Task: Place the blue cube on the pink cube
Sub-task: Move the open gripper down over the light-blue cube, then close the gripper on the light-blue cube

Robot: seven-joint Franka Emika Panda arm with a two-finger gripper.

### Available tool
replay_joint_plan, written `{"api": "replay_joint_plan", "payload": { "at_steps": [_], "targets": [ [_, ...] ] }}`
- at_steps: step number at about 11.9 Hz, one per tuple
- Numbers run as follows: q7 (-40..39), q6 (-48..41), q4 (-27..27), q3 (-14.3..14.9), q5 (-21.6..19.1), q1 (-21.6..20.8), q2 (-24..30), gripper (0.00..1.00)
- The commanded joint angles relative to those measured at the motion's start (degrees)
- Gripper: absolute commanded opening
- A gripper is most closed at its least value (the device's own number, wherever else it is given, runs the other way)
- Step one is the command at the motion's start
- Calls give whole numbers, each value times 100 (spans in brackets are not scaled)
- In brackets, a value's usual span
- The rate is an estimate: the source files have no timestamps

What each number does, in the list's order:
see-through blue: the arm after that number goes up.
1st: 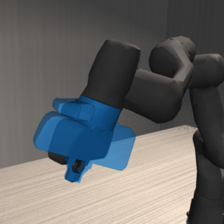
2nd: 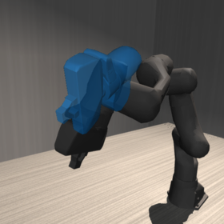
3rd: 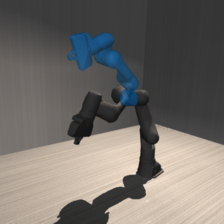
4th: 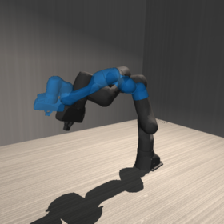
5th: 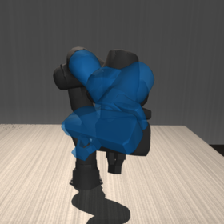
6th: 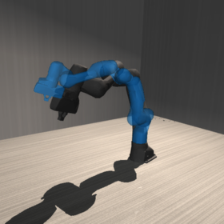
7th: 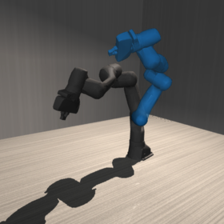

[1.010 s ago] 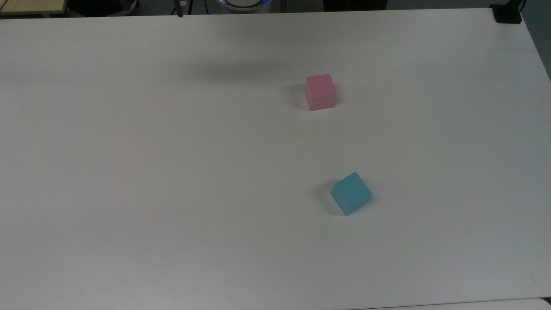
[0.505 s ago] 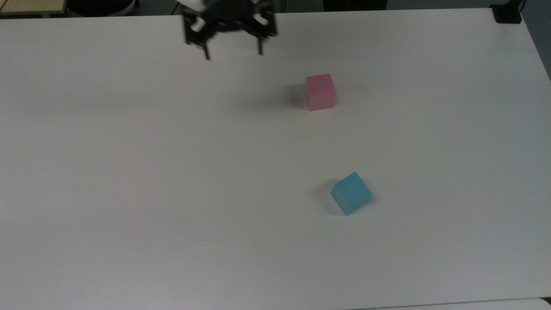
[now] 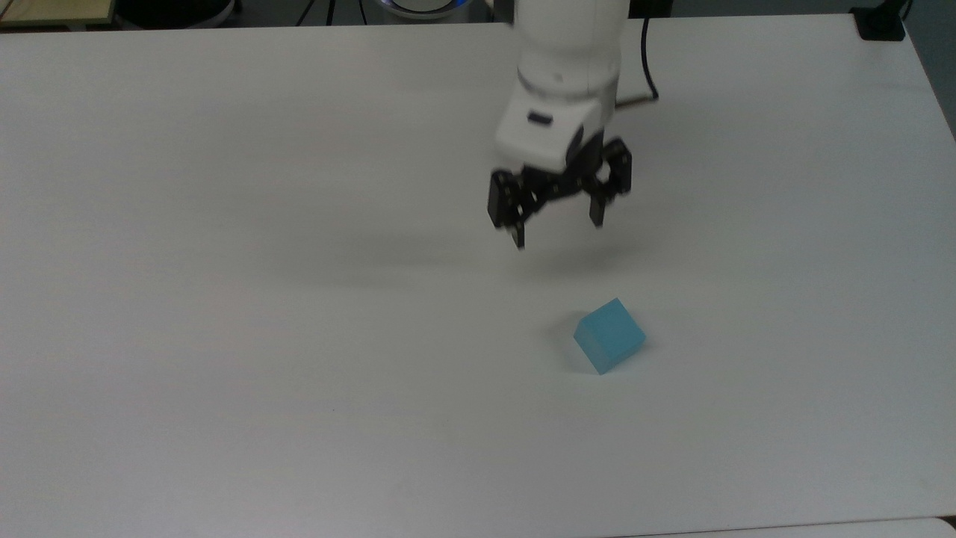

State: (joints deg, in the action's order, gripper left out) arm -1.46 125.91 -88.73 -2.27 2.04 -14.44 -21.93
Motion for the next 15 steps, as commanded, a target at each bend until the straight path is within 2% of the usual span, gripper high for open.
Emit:
{"api": "replay_joint_plan", "payload": {
  "at_steps": [1, 3, 4, 7, 15],
  "targets": [
    [338, 775, 119, 235, 183, -514, -741, 100],
    [454, 987, 486, 332, 200, -796, -1294, 100],
    [471, 1275, 540, 515, 183, -928, -1444, 100],
    [419, 1795, 698, 876, 296, -1034, -1603, 100],
    [559, 1788, 840, 877, 314, -1271, -1823, 100]
  ]
}}
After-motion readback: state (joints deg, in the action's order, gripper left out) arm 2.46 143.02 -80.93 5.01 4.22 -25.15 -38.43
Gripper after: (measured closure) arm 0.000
